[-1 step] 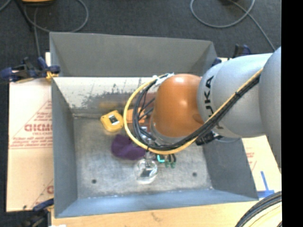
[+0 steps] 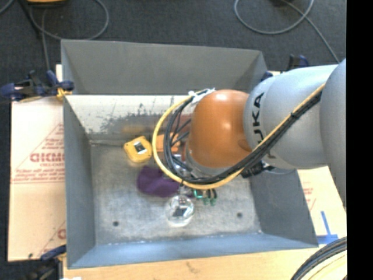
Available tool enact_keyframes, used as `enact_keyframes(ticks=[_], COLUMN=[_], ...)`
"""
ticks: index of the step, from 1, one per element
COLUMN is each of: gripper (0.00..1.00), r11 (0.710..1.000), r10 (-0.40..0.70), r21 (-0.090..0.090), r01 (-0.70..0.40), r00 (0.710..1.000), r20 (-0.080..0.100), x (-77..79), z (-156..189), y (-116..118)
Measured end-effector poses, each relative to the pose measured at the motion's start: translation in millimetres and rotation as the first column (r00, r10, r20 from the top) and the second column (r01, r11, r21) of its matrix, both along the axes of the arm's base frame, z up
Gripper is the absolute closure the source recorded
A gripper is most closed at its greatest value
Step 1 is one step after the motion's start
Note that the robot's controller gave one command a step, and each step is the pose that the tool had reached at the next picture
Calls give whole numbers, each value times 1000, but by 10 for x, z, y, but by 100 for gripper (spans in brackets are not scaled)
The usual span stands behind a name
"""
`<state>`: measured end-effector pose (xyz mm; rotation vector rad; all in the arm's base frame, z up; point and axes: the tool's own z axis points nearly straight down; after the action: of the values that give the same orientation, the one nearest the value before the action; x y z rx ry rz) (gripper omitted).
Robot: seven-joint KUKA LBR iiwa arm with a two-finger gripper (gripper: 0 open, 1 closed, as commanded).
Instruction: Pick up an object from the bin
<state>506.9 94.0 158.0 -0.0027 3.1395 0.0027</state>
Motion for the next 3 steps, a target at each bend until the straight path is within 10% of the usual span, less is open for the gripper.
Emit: enact_keyframes(ticks=[1, 3], gripper=[100, 100], r11=[1000, 999], r10=[-28, -34], r21=[2, -1], r01=[28, 34], r00=[1000, 999], r20=[-7, -6], x=[709, 666], z=[-794, -468], y=[-92, -130])
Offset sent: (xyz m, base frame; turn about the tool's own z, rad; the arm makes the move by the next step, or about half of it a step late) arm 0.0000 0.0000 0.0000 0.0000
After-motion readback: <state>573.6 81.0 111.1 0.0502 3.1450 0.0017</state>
